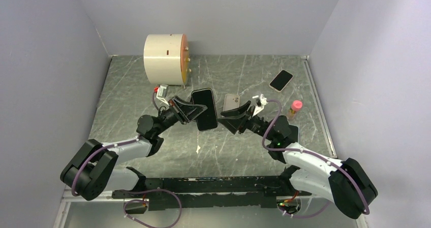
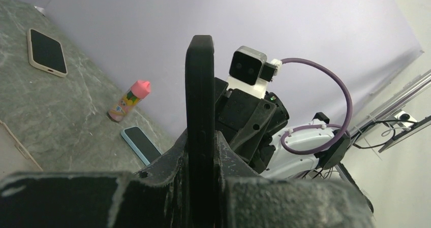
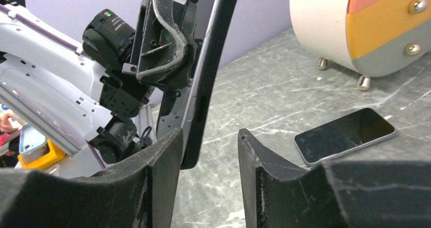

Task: Take the phone out of the phone case
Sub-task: Remove the phone case from the phone.

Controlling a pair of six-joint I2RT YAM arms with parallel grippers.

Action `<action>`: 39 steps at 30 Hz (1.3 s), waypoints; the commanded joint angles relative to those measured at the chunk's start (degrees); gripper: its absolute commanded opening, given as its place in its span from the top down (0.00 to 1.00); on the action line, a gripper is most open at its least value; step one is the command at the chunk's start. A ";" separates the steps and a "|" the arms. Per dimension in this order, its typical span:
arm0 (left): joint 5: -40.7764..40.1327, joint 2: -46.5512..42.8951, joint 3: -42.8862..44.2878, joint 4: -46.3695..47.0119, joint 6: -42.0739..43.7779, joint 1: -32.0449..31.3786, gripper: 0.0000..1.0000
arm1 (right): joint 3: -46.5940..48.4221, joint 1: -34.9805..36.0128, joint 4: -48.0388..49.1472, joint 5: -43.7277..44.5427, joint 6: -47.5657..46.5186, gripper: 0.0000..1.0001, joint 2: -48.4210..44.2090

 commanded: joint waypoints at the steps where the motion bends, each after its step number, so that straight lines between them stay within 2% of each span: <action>1: 2.83 -2.35 2.17 8.39 -1.98 0.05 0.97 | 1.36 -1.41 1.19 0.02 -0.28 0.53 -1.18; 27: 5.26 -0.79 3.49 8.48 -0.72 0.04 0.98 | 2.48 -1.34 0.01 -5.00 -0.40 0.47 -3.78; 35: 6.86 -0.69 4.00 8.50 -1.18 -0.04 0.98 | 2.90 -1.31 2.50 -6.26 0.76 0.50 -0.60; 39: 8.34 -0.54 4.57 8.50 -1.11 -0.15 0.98 | 3.36 -1.36 -0.07 -5.19 -0.67 0.52 -0.66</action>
